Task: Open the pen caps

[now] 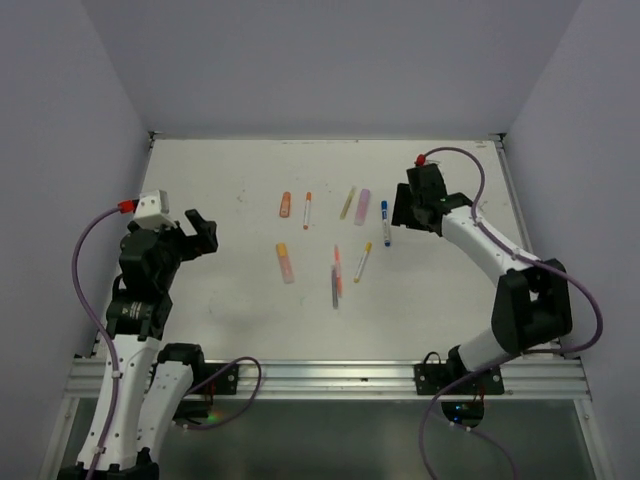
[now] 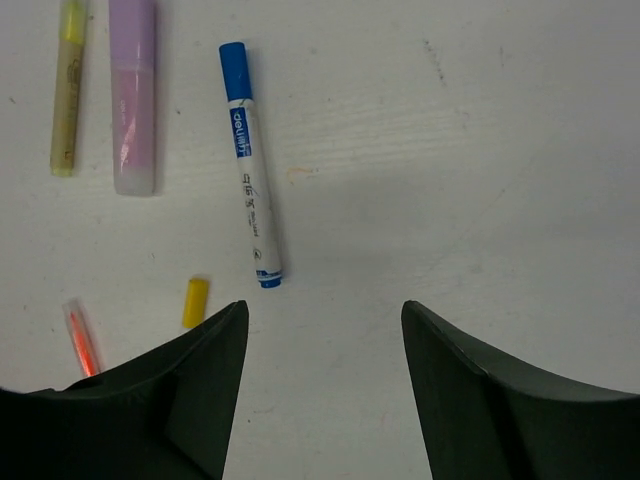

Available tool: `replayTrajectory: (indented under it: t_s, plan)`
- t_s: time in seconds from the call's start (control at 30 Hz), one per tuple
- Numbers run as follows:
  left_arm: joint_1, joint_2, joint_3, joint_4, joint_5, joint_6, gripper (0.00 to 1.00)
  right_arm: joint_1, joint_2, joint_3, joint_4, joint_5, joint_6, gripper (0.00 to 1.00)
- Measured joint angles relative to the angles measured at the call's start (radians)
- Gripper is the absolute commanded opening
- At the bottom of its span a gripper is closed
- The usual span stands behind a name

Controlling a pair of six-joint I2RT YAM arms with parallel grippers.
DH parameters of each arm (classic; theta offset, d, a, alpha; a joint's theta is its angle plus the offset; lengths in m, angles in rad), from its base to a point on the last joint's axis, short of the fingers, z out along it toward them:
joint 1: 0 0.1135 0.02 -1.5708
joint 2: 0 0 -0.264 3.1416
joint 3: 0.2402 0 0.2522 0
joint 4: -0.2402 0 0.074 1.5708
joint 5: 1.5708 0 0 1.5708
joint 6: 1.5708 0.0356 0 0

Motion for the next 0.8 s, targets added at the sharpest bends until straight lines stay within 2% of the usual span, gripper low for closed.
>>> replayTrajectory:
  t_s: [0.03,0.27,0.67,0.8]
  plan:
    - [0.0,-0.002,-0.024,0.008,0.0,0.0,1.0,0.0,0.045,0.016,0.005,-0.015,0.0,0.62]
    - [0.0,0.023,-0.13,0.044,0.0,-0.003,1.0,0.001,0.28,0.127,0.036,-0.097,-0.002,0.55]
    - [0.0,0.047,-0.135,0.084,0.0,-0.003,1.0,0.018,0.482,0.23,0.051,-0.114,-0.003,0.46]
    - [0.0,0.047,-0.135,0.089,0.0,-0.003,1.0,0.026,0.52,0.244,0.049,-0.097,-0.005,0.37]
